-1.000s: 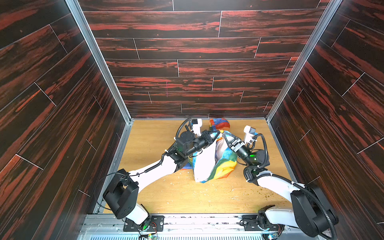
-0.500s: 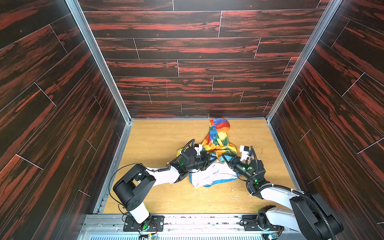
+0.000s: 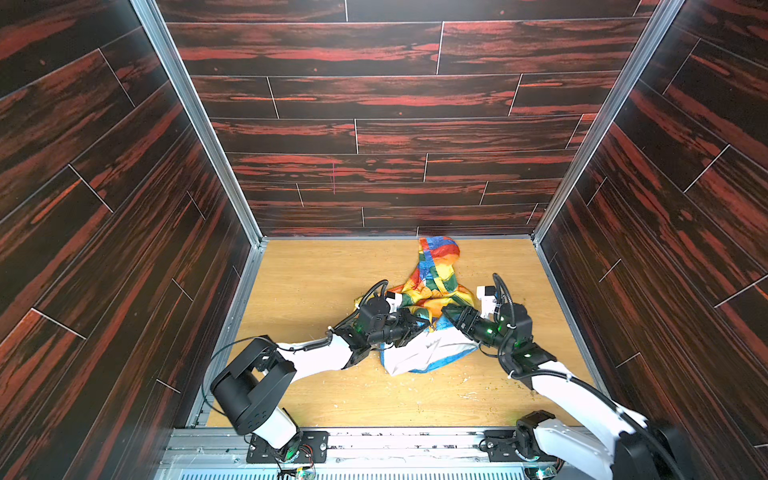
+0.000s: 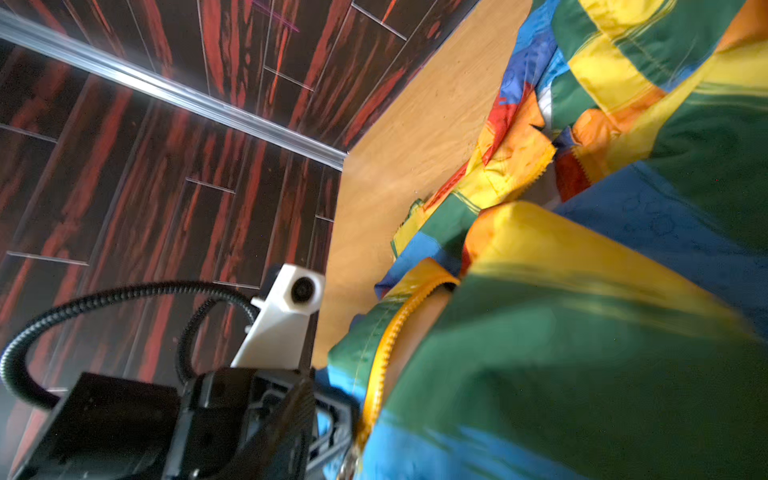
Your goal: Zip up the jacket
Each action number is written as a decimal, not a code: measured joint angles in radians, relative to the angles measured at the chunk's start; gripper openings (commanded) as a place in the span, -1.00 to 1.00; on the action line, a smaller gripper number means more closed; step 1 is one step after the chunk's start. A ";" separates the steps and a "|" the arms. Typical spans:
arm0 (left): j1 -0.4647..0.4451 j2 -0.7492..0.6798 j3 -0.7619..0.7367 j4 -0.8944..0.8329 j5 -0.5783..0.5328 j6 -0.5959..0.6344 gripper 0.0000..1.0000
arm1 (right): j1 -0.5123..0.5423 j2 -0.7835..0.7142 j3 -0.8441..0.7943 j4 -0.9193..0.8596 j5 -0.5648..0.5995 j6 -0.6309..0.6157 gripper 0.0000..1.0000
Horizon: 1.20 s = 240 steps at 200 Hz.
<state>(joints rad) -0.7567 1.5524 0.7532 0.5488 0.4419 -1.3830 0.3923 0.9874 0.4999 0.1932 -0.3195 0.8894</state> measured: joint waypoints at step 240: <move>0.111 -0.128 0.136 -0.496 0.105 0.306 -1.00 | 0.187 -0.083 0.302 -0.988 -0.353 -0.430 0.29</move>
<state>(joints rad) -0.6453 1.4242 0.8894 0.0528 0.5465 -1.0771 0.5793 0.9047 0.8021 -0.7944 -0.6727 0.4595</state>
